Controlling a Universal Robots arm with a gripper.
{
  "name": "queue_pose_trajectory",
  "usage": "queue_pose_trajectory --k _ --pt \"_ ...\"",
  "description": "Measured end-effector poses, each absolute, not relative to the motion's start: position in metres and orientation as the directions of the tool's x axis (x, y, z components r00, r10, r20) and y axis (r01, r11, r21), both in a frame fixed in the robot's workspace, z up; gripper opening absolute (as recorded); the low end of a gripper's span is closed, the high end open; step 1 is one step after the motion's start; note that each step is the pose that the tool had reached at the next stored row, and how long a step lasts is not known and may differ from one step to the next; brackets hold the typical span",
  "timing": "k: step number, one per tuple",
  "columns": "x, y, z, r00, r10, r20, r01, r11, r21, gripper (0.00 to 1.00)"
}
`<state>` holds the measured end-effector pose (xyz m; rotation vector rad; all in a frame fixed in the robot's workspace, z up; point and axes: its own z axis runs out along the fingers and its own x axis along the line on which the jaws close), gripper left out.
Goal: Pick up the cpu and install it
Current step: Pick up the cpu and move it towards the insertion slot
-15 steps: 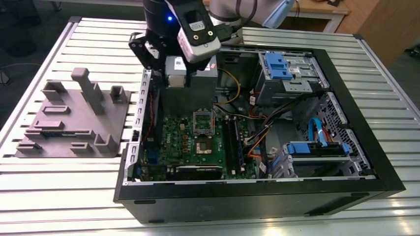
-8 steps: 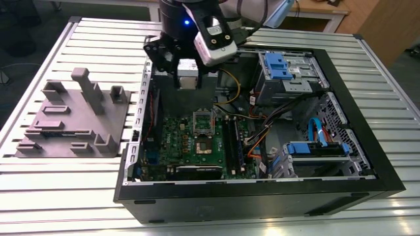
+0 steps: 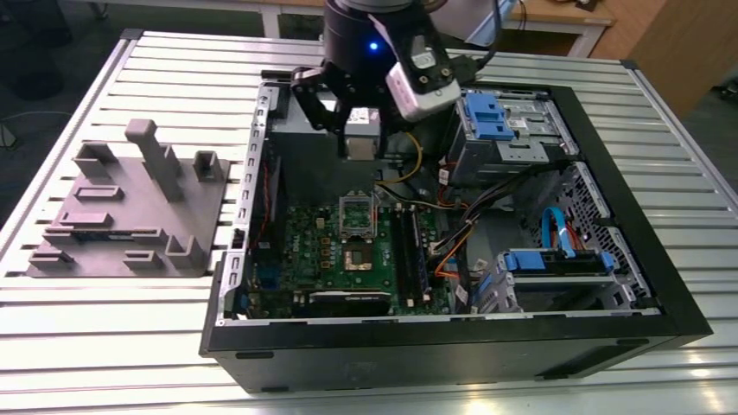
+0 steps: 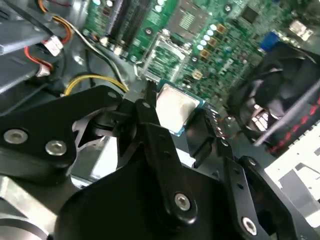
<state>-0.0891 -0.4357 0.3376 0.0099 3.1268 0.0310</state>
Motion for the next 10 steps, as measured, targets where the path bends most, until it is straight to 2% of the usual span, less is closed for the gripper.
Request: queue_pose_trajectory --k 3,10 --pt "-0.064 -0.436 0.334 -1.0 0.007 -0.014 0.006 1.0 0.02 0.47" --pt "-0.063 -0.453 0.332 -1.0 0.008 -0.014 0.007 1.0 0.02 0.47"
